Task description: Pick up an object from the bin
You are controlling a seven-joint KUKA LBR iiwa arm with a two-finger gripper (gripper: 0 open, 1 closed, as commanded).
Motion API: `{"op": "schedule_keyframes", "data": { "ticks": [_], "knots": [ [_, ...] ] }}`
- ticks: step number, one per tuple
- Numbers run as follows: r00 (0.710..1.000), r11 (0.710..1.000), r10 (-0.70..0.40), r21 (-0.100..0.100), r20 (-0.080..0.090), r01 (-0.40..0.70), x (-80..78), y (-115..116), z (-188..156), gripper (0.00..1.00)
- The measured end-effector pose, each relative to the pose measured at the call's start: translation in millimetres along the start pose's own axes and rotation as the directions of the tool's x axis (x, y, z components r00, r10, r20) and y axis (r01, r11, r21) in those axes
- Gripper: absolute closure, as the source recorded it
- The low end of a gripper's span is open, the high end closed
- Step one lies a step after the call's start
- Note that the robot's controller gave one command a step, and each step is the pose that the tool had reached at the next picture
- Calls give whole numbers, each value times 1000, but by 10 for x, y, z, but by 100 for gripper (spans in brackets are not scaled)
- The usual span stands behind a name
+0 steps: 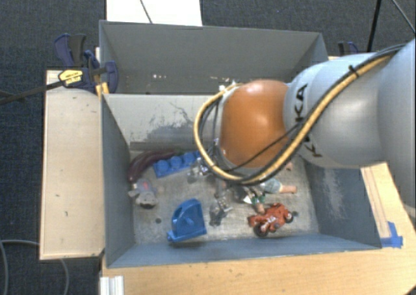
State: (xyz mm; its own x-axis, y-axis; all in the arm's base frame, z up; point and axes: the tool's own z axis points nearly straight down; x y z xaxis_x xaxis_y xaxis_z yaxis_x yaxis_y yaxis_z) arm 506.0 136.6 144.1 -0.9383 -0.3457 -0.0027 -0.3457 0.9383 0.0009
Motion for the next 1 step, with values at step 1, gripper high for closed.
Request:
{"op": "schedule_keyframes", "data": {
  "ticks": [1],
  "knots": [
    [947,948,-319,10,27,319,-85,472,561,100]
  ]
}}
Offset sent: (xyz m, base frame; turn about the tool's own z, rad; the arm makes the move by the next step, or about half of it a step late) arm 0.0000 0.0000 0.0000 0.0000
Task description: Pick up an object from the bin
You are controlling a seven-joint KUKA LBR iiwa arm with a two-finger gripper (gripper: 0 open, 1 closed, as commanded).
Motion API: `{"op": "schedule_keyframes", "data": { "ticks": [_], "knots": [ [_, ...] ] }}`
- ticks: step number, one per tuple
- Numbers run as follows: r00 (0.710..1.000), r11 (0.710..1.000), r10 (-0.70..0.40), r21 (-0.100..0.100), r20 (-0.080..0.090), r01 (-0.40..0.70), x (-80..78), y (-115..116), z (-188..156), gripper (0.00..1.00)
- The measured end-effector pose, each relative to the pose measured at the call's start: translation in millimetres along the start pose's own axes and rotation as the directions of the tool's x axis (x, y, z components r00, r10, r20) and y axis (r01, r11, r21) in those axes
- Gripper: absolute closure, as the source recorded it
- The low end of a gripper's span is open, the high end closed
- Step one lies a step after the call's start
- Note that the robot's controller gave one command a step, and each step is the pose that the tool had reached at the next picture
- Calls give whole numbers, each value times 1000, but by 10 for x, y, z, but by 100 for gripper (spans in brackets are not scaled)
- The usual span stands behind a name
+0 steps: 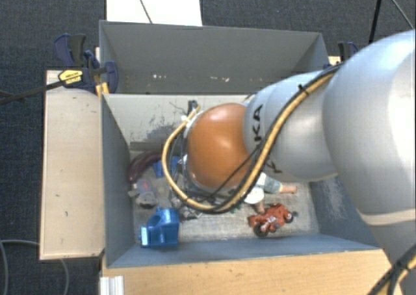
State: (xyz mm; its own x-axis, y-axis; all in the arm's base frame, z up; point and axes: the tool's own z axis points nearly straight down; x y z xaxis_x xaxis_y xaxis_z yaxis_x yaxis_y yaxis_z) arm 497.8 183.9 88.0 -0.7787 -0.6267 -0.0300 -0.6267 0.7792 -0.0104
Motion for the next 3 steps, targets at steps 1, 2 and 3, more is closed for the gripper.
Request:
{"op": "schedule_keyframes", "data": {
  "ticks": [1,2,3],
  "knots": [
    [1000,1000,1,0,0,-1,0,0,0,100],
    [999,1000,28,-10,-29,-28,-76,-44,-322,100],
    [993,993,117,-7,-28,-118,-92,-42,-677,0]
  ]
}}
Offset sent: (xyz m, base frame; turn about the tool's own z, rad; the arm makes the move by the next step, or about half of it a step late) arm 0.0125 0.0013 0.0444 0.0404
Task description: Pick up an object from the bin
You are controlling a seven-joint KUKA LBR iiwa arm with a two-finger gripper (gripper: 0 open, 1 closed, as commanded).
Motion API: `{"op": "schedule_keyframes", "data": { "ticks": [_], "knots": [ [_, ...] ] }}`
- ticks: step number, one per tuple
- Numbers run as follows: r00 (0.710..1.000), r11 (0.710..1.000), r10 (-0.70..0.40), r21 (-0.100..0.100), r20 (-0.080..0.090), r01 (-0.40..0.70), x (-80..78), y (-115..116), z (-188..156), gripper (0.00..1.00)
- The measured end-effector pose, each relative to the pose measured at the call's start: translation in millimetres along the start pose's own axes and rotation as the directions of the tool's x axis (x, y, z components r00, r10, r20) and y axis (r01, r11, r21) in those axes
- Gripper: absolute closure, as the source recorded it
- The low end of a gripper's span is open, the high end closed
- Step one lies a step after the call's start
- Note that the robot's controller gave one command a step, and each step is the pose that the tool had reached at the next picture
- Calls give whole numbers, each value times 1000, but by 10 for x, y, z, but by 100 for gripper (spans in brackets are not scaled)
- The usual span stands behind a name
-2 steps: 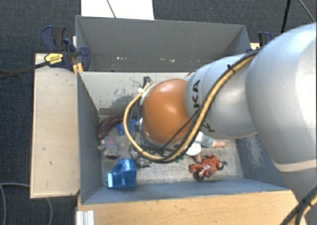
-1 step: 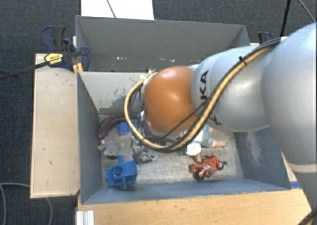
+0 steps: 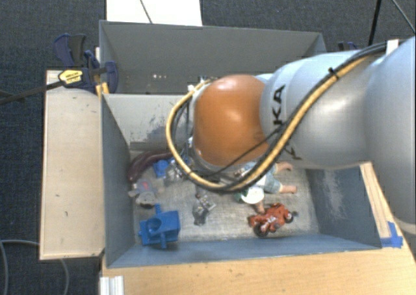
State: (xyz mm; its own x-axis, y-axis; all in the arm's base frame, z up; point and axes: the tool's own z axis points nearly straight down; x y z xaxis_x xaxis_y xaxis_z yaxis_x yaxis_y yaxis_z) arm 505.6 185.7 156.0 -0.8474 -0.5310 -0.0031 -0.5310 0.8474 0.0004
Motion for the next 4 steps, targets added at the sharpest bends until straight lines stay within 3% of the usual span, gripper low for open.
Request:
{"op": "schedule_keyframes", "data": {
  "ticks": [1,2,3,4],
  "knots": [
    [1000,1000,1,0,0,-1,0,0,1,0],
    [999,999,-48,2,8,48,-59,87,441,0],
    [953,953,-302,7,3,302,-232,176,836,100],
    [955,955,-298,6,3,298,-232,174,836,100]
  ]
}}
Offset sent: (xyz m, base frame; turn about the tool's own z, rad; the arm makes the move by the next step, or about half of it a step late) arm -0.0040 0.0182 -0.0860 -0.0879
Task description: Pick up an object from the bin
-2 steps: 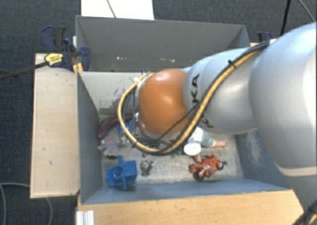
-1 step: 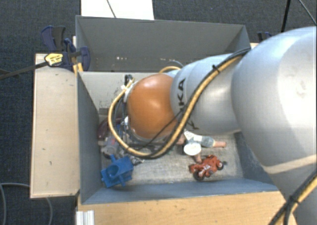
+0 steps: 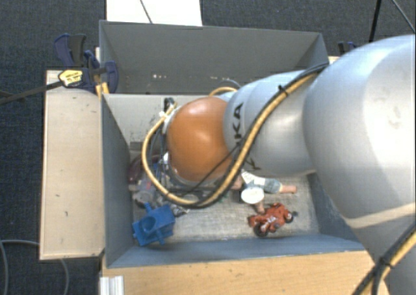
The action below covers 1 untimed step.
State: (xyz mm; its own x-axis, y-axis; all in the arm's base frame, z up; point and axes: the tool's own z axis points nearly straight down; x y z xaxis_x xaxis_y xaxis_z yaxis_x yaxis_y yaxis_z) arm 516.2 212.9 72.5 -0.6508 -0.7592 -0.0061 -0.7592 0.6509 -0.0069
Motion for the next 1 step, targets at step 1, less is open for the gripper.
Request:
{"op": "schedule_keyframes", "data": {
  "ticks": [1],
  "knots": [
    [1000,1000,3,0,0,-3,0,0,0,100]
  ]
}}
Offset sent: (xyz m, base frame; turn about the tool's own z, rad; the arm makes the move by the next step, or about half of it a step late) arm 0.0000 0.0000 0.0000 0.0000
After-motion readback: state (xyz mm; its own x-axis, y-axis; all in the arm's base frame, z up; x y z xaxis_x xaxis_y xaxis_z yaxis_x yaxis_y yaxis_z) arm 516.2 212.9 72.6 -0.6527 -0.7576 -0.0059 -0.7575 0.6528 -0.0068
